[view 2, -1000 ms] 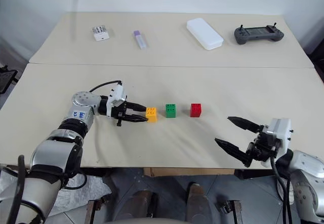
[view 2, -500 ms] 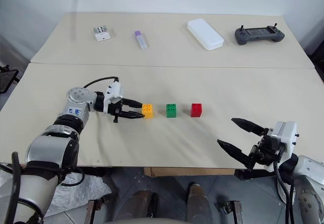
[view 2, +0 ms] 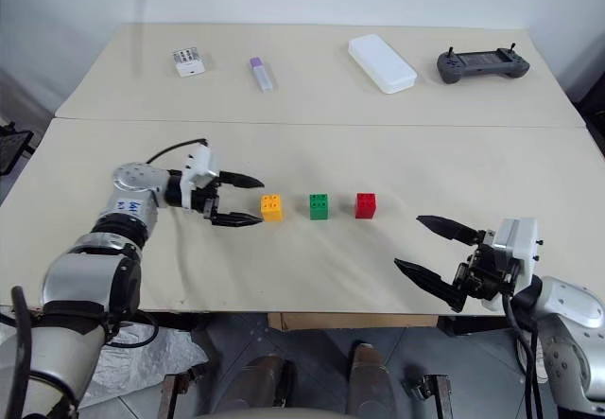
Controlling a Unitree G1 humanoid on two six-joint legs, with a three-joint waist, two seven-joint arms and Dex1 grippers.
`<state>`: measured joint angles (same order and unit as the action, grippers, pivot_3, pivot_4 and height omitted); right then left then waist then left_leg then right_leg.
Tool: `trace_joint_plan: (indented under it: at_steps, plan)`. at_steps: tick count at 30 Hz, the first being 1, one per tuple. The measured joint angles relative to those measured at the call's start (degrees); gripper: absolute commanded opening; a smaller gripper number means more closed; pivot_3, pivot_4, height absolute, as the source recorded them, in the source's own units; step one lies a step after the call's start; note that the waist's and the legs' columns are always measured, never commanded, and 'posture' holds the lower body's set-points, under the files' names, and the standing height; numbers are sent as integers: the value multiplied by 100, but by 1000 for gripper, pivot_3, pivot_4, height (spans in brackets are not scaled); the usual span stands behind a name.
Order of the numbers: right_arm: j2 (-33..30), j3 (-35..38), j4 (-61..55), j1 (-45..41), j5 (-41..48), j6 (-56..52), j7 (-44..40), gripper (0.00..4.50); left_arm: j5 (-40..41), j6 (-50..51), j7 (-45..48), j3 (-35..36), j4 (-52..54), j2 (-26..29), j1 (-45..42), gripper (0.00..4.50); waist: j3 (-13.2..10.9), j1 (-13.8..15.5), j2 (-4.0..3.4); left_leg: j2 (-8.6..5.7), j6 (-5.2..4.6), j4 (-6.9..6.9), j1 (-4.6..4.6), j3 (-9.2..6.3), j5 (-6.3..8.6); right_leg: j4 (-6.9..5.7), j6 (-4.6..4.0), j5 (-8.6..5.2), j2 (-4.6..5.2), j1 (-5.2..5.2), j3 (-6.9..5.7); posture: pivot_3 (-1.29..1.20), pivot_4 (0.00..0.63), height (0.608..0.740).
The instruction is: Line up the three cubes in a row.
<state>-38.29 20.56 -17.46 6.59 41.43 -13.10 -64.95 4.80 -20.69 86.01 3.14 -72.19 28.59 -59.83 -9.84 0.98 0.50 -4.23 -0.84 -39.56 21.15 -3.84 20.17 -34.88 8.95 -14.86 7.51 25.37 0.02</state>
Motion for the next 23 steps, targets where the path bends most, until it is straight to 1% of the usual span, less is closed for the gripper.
trace_joint_plan:
  at_steps: [3,5,7,9,12,14,17,20,23]
  plan:
    - [-16,-146,567,-402,-142,226,-388,4500,302,145,4,243,459,375,279,4486,0,-45,-1,0,0,0,-6,2,1,-5,0,0,2,1,0,0,150,740]
    - [-58,-213,1149,-766,-130,361,-907,4500,614,333,3,491,1071,676,928,4486,1,-136,-5,9,-1,3,-9,4,2,-5,0,0,4,4,4,0,150,740]
    - [-193,-214,1743,-1039,-101,438,-1422,4500,959,632,-4,728,1856,833,1779,4486,-1,-163,-9,24,-2,5,-7,2,3,-6,-1,-1,8,9,5,0,150,740]
    - [-311,-214,2151,-1260,-103,465,-1784,4500,1236,1028,-17,839,2608,845,2438,4486,-3,-138,-10,25,-1,-2,1,-7,4,-6,-2,-1,9,10,3,0,150,740]
    - [-377,-304,2719,-1770,-105,546,-2247,4500,1693,1719,-403,1131,4004,866,3276,4486,-3,-81,-9,23,1,-18,3,-18,6,-10,-4,0,15,5,2,0,150,740]
    - [-388,-352,3041,-2005,-106,604,-2302,4500,1957,2037,-673,1305,4617,868,3579,4486,-3,-50,-10,23,3,-19,3,-21,6,-12,-4,0,16,4,1,0,150,740]
    - [-389,-512,3379,-2274,-115,685,-2317,4500,2068,2185,-905,1346,5074,862,3704,4486,-3,-21,-12,21,5,-20,0,-18,7,-12,-5,0,15,5,1,0,150,740]
    - [-397,-705,3481,-2523,-115,707,-2322,4500,2040,2076,-1022,1281,5150,862,3816,4486,-2,-50,-15,24,8,-18,0,-16,8,-10,-5,0,12,6,-2,0,150,740]
    - [-402,-848,3518,-2572,-115,754,-2328,4500,1992,1930,-1017,1230,5103,872,3831,4486,-2,-59,-15,23,8,-18,1,-16,8,-9,-6,-1,13,6,-4,0,150,740]
